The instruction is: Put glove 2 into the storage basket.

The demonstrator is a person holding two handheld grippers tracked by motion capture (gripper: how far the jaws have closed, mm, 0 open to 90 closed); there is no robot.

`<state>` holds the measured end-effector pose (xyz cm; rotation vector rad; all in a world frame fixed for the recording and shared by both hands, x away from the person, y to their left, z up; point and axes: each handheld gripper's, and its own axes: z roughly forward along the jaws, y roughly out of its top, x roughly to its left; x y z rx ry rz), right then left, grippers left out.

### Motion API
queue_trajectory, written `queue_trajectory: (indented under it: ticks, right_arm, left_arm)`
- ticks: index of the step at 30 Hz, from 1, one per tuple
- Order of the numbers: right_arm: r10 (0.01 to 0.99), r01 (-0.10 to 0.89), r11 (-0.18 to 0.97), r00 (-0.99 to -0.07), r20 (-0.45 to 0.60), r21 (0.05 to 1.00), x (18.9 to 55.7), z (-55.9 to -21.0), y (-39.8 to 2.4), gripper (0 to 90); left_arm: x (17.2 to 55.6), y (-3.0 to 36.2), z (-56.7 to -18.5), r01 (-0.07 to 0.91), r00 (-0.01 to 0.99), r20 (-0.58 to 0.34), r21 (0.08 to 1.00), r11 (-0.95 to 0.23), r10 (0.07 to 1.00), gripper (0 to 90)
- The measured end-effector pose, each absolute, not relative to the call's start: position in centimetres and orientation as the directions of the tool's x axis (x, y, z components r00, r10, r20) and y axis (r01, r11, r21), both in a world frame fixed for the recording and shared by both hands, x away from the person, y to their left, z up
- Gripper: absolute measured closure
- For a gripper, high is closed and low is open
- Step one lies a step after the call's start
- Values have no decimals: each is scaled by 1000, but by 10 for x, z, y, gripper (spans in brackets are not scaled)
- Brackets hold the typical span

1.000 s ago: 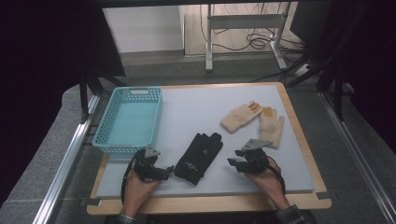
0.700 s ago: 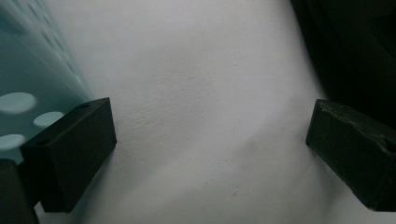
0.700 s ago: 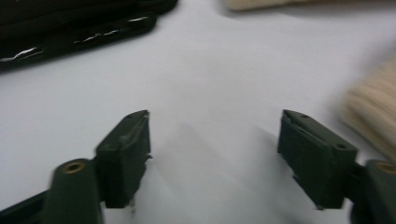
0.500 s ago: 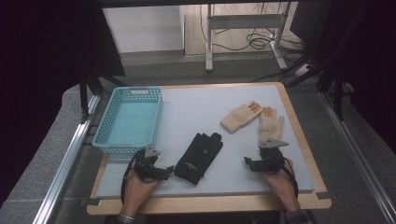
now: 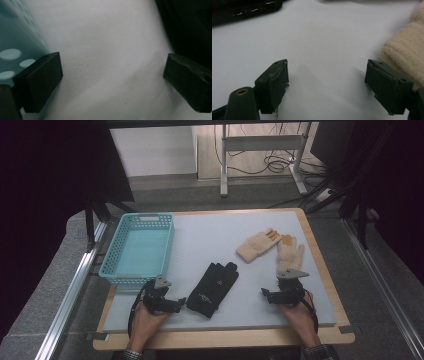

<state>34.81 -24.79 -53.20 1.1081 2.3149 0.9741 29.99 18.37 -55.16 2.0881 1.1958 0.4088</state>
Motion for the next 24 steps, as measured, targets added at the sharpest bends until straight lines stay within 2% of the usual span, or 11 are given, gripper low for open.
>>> queue_trajectory:
  ticks: [15,24]
  right_arm:
    - [791,516,445,-609,-52,731,348,-532,-248,187]
    - [791,516,445,-609,-52,732,348,-532,-248,187]
  left_arm:
    - [283,188,-519,625,527,-53,700,-345,848,51]
    - [288,150,-498,616,594,-119,703,-355,795,28]
